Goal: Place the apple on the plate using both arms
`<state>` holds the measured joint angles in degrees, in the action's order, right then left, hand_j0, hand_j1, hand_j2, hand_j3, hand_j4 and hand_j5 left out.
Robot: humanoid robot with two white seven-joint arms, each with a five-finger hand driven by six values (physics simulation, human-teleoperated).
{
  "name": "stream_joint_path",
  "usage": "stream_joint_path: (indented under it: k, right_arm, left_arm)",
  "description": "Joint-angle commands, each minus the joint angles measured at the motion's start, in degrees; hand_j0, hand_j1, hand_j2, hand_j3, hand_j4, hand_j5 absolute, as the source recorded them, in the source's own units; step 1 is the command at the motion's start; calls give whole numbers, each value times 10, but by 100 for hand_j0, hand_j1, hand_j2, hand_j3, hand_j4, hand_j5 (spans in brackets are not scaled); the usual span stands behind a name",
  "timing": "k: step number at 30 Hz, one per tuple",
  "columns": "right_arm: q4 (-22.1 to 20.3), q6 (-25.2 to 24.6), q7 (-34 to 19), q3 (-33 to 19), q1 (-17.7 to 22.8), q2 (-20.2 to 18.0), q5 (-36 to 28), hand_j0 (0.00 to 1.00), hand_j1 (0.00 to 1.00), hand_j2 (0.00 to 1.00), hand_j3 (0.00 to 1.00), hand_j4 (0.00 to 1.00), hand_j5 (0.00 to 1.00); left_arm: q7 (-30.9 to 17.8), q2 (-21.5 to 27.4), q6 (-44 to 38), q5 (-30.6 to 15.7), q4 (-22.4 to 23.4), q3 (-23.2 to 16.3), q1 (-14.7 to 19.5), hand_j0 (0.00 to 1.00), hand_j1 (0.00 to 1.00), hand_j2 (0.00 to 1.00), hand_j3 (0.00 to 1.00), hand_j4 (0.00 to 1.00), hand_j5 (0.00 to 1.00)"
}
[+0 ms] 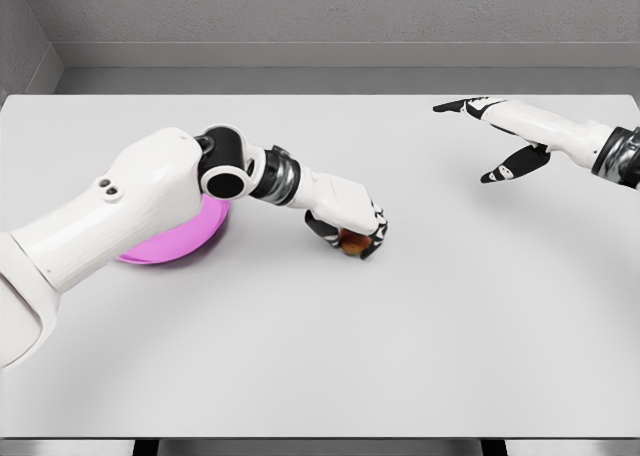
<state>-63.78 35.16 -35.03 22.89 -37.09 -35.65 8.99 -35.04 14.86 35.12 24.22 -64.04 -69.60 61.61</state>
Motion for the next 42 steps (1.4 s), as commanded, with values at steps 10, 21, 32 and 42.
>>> stream_joint_path:
  k: [10,21,32,42]
  right_arm:
    - [0,-2,0,0,-2,-1,-4,100,100,100,100,100,100]
    - [-3,-2,0,0,1,-1,-5,100,100,100,100,100,100]
    - [-3,-2,0,0,2,-1,-5,100,100,100,100,100,100]
    - [-3,-2,0,0,2,0,-4,100,100,100,100,100,100]
  left_arm:
    - [0,311,-1,-172,-136,146,-3,33,33,33,33,33,33]
    - [0,360,-1,-171,-77,154,-61,72,72,72,72,72,72]
    - [0,337,-1,-169,-36,152,-61,100,100,100,100,100,100]
    - [0,324,-1,-214,131,187,-56,100,100,100,100,100,100]
